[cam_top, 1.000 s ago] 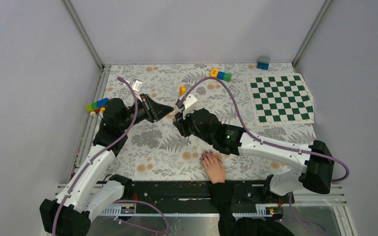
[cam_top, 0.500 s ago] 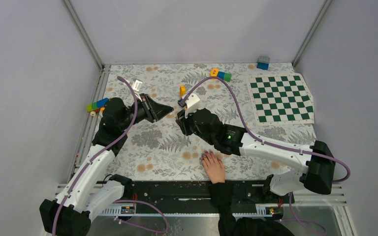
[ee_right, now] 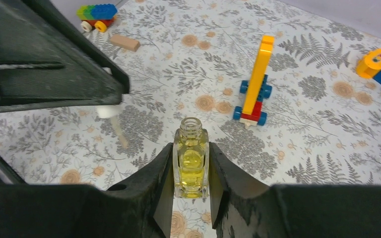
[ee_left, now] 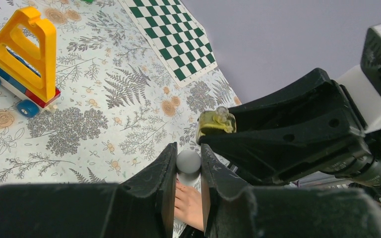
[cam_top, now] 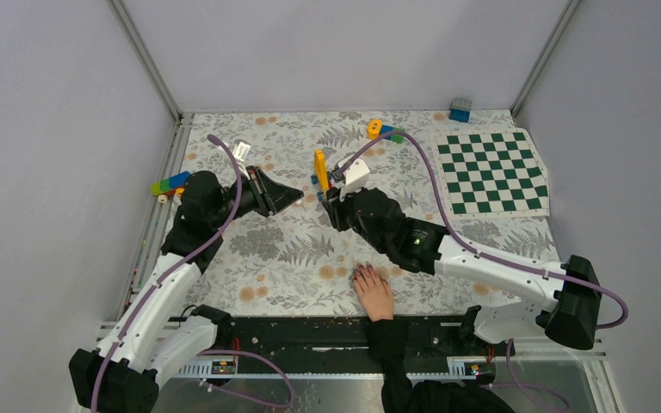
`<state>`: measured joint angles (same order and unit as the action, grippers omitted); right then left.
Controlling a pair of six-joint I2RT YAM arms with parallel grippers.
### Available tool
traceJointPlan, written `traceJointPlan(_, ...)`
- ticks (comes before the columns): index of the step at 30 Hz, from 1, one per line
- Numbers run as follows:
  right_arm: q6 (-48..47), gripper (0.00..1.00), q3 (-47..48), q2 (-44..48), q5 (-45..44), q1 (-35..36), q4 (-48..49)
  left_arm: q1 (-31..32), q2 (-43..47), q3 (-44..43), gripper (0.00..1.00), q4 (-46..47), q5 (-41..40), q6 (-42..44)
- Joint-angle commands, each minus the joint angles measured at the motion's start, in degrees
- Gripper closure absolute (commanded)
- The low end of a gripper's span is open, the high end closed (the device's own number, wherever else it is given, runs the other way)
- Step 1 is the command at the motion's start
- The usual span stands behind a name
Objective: Paint the nails
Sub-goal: Unscrew the nail polish bottle, then paint the nail polish on the nail.
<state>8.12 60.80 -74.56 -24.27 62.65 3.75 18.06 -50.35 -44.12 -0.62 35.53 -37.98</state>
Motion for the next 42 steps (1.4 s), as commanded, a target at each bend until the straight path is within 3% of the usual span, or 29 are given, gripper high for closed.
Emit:
traceJointPlan(1, -0.15, 1.0, -2.54, 4.1, -2.75, -2.65, 1.93, -0.48, 1.42, -2.51, 1.0, 0.92, -0.62, 1.42)
traceJointPlan(10, 3.31, 1.0, -10.89, 13.1, 1.63, -10.36, 1.29, -0.51, 0.85, -2.38, 1.0, -0.76, -7.0, 4.57)
traceJointPlan(14, 3.7, 1.0, -14.76, 17.86, 2.11, -11.97, 0.44, 0.11, -0.8, -0.93, 1.0, 1.04, -9.28, 2.17)
traceJointPlan(20, 5.17, 1.0, -20.68, 22.82, 3.37, -15.76, 0.31, 3.44, -4.28, 5.51, 1.0, 12.46, -13.62, -0.11)
traceJointPlan(36, 7.28, 1.0, -23.81, 23.39, 13.97, -29.67, 3.63, 13.91, -33.73, 10.57, 1.0, 44.67, -5.31, 2.5)
traceJointPlan(42, 7.62, 1.0, -24.49, 22.04, 16.84, -31.82, 4.49, 18.41, -41.99, 12.98, 1.0, 55.83, -5.85, 2.47)
